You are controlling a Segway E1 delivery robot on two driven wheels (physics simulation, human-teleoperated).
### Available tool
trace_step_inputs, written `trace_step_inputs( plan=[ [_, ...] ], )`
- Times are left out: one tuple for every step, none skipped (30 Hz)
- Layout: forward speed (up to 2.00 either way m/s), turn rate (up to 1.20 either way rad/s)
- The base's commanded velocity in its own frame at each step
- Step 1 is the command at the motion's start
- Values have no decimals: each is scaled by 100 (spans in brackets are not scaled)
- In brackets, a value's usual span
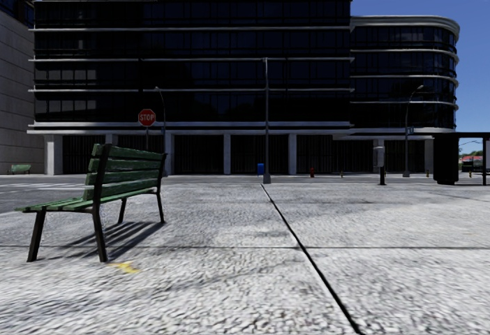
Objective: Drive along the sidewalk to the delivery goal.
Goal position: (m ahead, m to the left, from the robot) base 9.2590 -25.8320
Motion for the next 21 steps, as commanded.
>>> trace_step_inputs(
  plan=[
    [200,-104],
    [200,-105],
    [200,-111],
    [200,-114],
    [200,-115],
    [200,-115],
    [200,-116],
    [200,-116],
    [200,-116],
    [200,-116],
    [200,-116],
    [200,-116],
    [200,-116],
    [200,-116],
    [200,-116],
    [200,-116],
    [200,-116],
    [200,-116],
    [200,-116],
    [200,-116],
    [200,-116]
  ],
)
